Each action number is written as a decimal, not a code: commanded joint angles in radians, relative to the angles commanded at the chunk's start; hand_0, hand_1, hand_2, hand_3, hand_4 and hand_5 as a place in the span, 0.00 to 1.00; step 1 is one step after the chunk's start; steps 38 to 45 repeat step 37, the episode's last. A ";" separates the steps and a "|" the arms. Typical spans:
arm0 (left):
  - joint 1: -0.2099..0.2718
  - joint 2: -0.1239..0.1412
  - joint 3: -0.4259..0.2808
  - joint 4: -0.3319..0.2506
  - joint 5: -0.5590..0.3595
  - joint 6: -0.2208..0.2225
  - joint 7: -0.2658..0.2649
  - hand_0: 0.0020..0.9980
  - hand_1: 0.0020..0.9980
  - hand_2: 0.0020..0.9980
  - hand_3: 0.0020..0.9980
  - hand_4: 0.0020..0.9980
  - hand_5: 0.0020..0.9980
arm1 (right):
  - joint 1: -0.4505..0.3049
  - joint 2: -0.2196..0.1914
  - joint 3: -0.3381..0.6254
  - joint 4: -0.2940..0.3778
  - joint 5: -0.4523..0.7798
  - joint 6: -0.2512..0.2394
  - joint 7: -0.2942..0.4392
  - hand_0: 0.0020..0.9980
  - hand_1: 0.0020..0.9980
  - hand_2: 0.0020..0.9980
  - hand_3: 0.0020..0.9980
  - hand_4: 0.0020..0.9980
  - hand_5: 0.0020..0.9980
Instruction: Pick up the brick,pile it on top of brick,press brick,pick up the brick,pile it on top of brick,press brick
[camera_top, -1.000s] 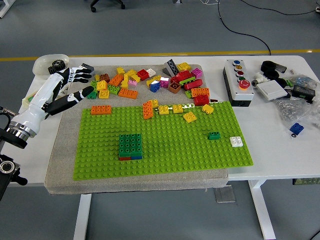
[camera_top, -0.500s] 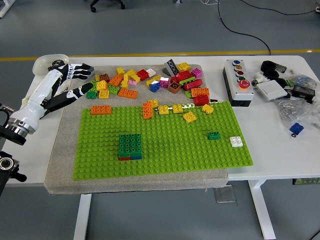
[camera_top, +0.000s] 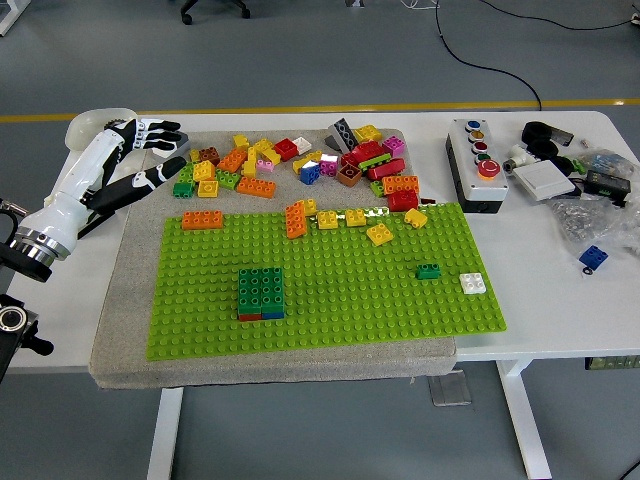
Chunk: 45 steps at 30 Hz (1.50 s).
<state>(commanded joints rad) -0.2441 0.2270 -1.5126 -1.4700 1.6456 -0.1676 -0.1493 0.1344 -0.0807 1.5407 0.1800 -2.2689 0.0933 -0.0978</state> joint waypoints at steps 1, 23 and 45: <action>0.000 0.000 0.000 0.000 0.000 0.000 0.000 0.86 0.72 0.75 0.78 1.00 0.75 | 0.000 0.000 0.001 0.000 0.000 0.000 0.000 0.74 0.64 0.71 0.63 0.85 0.43; -0.013 0.007 -0.007 0.009 0.002 -0.029 -0.037 0.87 0.74 0.77 0.78 1.00 0.60 | -0.004 0.002 0.010 0.000 0.000 -0.001 -0.001 0.74 0.64 0.71 0.62 0.85 0.43; -0.022 0.009 -0.034 0.021 -0.047 -0.077 -0.073 0.83 0.73 0.78 0.87 1.00 0.27 | -0.005 0.003 0.009 0.000 0.000 0.002 0.000 0.74 0.64 0.71 0.62 0.85 0.43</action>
